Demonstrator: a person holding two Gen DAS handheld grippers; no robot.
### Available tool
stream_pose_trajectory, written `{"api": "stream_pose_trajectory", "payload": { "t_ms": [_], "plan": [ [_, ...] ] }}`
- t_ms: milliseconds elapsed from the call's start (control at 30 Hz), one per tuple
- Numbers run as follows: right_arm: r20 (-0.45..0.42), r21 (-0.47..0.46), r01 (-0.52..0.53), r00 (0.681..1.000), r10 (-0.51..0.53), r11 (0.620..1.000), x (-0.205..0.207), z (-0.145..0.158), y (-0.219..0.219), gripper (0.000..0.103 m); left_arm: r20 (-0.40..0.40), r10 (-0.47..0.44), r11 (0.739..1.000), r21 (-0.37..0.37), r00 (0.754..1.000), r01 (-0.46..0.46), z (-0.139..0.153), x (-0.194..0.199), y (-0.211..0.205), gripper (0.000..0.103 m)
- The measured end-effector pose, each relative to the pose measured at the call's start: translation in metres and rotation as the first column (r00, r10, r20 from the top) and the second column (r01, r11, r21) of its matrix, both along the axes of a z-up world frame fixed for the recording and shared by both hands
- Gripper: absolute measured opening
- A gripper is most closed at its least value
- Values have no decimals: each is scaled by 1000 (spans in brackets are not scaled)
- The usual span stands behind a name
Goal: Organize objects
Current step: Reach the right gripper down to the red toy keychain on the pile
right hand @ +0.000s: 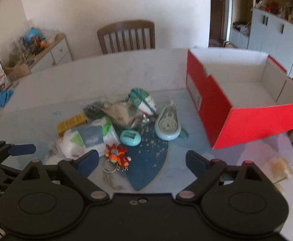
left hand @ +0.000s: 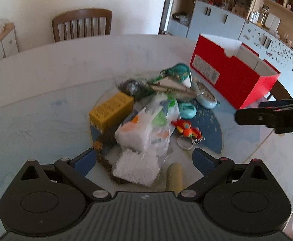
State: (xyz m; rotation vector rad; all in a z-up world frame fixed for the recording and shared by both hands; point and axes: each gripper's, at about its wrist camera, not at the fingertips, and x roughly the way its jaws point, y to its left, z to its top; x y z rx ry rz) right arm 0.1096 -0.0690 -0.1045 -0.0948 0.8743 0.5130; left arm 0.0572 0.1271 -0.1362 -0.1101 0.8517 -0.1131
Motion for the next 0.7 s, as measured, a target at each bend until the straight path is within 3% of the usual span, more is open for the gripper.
{"api": "stream_pose_trajectory", "payload": {
  "t_ms": [333, 700],
  "plan": [
    [-74, -44, -89, 994, 85, 995, 16, -32, 27, 81, -52, -20, 1000, -7, 998, 20, -16, 9, 9, 95],
    [-101, -52, -146, 985, 140, 988, 24, -49, 50, 65, 0, -58, 997, 59, 998, 58, -14, 2, 6, 68]
  ]
}}
